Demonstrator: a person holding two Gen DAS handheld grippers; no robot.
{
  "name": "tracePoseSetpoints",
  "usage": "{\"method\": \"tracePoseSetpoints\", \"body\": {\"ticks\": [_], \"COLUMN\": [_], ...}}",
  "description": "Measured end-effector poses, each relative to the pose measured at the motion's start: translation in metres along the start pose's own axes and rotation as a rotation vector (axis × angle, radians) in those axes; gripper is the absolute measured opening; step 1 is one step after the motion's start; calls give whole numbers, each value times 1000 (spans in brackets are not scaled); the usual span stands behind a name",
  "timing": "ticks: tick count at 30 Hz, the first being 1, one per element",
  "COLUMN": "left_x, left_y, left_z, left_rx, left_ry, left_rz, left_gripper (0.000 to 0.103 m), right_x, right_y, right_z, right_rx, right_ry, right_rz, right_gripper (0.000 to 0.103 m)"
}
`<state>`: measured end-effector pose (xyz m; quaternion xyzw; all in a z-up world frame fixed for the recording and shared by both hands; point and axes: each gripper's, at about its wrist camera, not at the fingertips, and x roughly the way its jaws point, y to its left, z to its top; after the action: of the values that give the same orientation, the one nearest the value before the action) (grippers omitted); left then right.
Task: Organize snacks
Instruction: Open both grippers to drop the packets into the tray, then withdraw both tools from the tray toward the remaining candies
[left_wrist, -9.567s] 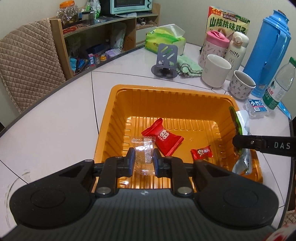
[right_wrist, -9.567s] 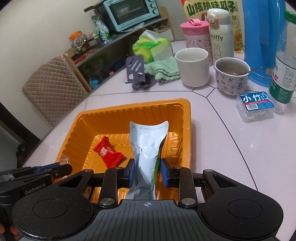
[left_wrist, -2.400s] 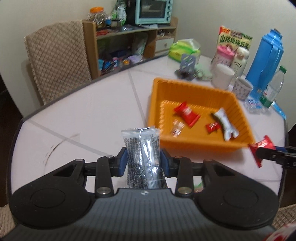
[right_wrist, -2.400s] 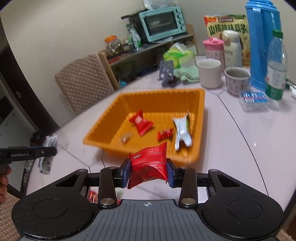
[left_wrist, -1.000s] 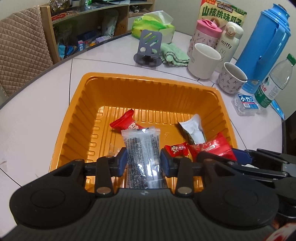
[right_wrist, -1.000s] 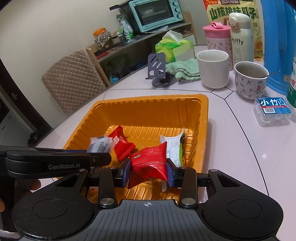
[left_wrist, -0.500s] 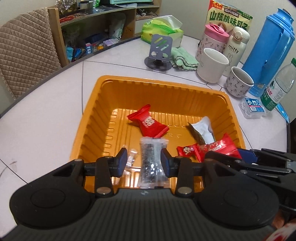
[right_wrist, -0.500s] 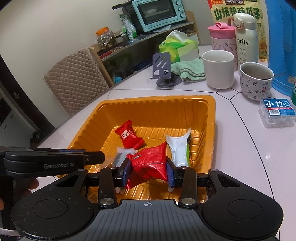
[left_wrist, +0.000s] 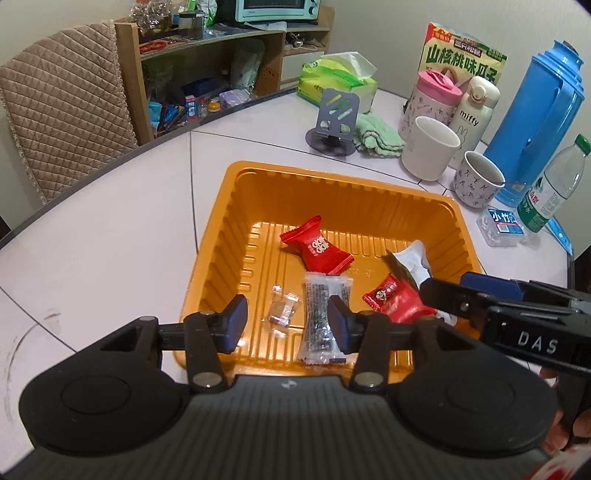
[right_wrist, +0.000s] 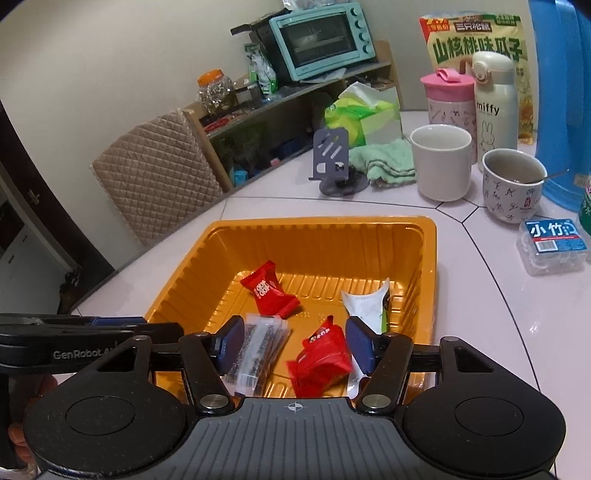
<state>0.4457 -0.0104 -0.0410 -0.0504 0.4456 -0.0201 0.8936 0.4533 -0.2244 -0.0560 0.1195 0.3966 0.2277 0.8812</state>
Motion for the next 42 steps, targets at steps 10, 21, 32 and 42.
{"method": "tracePoseSetpoints", "body": {"ticks": [10,21,32,42], "left_x": [-40,-95,-140,-174], "left_y": [14,35,58,79], "left_z": [-17,-52,-102,-142], "left_rx": [-30,-69,-108,-132], "left_ry": [-35,-67,-62,-70], "left_rz": [-25,-19,-16,-13], "left_gripper": [50,50,50,50], "right_x": [-34,-86,-126,-148], "right_y": [7,20,47,73], "right_z": [-19,-50,-92,-132], "right_rx": [3,49,45,46], "right_ry": [-18,-35,4,47], "right_rz": [2,-9,-26,-25], "right_gripper": [66,69,69,69]}}
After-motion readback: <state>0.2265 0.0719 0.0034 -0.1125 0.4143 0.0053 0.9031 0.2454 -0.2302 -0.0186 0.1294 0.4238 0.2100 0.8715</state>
